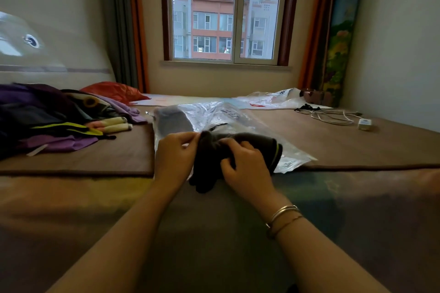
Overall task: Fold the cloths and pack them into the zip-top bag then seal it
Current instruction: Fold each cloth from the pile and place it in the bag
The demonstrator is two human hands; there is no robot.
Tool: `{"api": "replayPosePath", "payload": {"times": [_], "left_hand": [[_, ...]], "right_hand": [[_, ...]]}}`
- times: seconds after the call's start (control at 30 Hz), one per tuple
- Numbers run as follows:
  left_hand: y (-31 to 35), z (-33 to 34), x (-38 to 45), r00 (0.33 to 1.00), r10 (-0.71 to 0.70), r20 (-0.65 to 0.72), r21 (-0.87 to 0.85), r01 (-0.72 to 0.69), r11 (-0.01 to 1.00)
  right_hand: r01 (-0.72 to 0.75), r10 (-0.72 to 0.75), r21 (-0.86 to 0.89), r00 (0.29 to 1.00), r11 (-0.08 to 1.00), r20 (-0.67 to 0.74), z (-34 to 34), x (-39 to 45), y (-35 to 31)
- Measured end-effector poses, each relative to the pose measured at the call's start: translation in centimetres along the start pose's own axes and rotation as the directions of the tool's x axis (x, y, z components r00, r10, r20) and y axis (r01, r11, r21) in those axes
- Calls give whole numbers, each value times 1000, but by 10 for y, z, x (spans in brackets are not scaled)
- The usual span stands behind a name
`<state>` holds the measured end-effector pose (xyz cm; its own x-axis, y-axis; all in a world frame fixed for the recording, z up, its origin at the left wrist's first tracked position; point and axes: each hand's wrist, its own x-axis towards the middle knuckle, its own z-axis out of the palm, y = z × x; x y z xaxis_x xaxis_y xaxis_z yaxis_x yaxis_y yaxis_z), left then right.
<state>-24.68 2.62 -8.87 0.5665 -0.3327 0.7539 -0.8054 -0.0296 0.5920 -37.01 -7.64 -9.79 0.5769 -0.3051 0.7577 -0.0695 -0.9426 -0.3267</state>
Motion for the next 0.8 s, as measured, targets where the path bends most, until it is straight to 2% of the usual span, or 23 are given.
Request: {"api": "replayPosePath", "payload": {"times": [0.03, 0.1, 0.17, 0.23, 0.33, 0.4, 0.5, 0.57, 0.63, 0.7, 0.8], "left_hand": [[2, -5, -1, 1000, -3, -16, -13, 3, 1000], [5, -12, -3, 1000, -4, -21, -38, 3, 999], [5, -17, -4, 1000, -15, -19, -72, 14, 997], [2, -22, -4, 999, -36, -27, -87, 33, 996], [-3, -27, -2, 997, -68, -33, -85, 65, 994], [-4, -29, -2, 997, -78, -24, -96, 76, 993], [-4, -27, -4, 997, -81, -5, -63, 80, 995], [-4, -25, -3, 997, -77, -7, -73, 76, 994], [-1, -25, -3, 998, -59, -19, -80, 58, 995], [0, -25, -2, 997, -63, -37, -90, 59, 994], [3, -27, -3, 990, -130, -51, -193, 118, 974]], "right_hand": [[14, -9, -74, 998, 997, 59, 5, 1, -4], [-28, 61, -211, 986, 977, 154, 13, 1, -12], [-131, 178, -243, 967, 961, 184, 17, 3, -18], [-178, 222, -245, 960, 953, 168, 16, 5, -21], [-153, 159, -196, 987, 969, 16, 3, 10, -24], [-141, 132, -42, 978, 989, -163, -11, 13, -26], [-34, 101, 155, 890, 987, -445, -27, 12, -28], [72, 50, 208, 848, 975, -528, -29, 11, -30], [109, -5, 183, 872, 977, -489, -22, 10, -33], [80, -49, 70, 930, 994, -365, -7, 12, -34], [23, -26, -222, 1000, 975, -10, 19, 11, -27]]}}
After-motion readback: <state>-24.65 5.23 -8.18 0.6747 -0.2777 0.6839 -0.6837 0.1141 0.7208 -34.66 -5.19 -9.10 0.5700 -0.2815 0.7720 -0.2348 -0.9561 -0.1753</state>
